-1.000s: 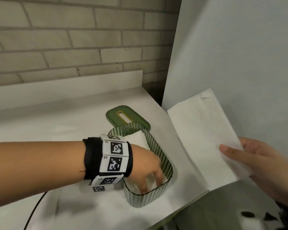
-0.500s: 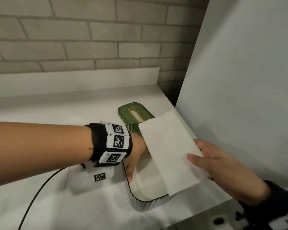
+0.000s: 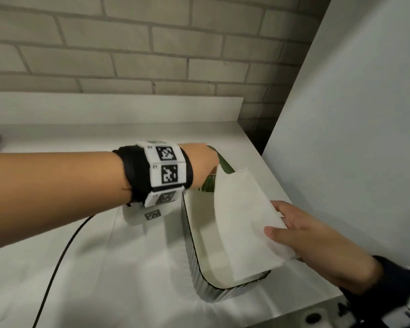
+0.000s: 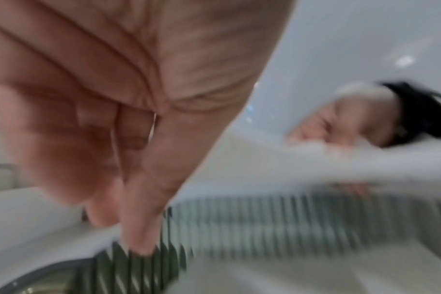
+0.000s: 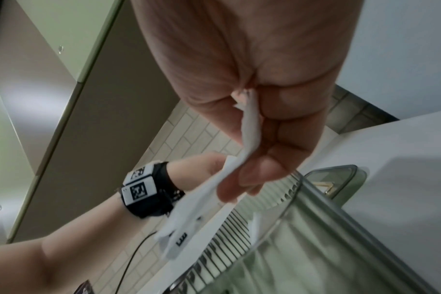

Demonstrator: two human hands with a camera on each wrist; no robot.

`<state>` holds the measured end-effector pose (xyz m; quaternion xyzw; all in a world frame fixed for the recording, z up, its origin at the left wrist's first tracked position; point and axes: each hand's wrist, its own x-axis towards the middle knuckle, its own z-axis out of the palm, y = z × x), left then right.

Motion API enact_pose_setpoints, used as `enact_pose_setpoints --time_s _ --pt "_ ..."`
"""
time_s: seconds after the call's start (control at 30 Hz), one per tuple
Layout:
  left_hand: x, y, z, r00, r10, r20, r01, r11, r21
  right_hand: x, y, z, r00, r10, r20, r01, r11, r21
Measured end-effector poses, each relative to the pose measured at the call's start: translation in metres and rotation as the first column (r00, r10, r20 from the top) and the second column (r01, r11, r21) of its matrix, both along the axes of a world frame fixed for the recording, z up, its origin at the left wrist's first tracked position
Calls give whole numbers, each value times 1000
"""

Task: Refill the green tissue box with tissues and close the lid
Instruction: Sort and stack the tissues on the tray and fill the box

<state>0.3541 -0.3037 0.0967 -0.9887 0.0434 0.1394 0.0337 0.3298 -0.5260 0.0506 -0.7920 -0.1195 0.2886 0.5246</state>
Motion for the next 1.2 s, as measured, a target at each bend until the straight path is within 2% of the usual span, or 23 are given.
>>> enact_pose_setpoints --time_s 0.2,0.3,0.57,0.7,0.8,0.9,1.0,1.07,1.2 --pt "-6 41 14 987 85 140 -69 991 -117 4 21 -4 996 82 42 -75 986 -150" --pt "-17 62 10 975 163 149 -138 977 -160 6 28 -5 994 112 8 -108 976 -190" --pt "-54 122 -17 949 313 40 -300 934 -194 0 27 0 993 118 -9 -118 983 -142" --pt "-75 141 -35 935 351 -39 -352 916 -191 -2 33 -5 987 160 -12 -157 951 -267" --pt "-90 150 -50 926 365 -98 -377 911 -169 -7 42 -7 958 284 40 -239 867 -437" --pt "-103 161 -62 911 390 -135 -409 898 -165 -17 50 0 898 413 151 -233 737 -634" --pt "-115 172 -71 906 400 -135 -419 892 -169 -26 54 13 747 597 293 -123 557 -821" --pt "-123 179 -76 901 409 -146 -431 882 -191 -23 55 24 659 665 351 -79 526 -847" --pt "-140 187 -90 888 407 -214 -443 882 -162 -8 63 25 666 707 238 -215 488 -846"
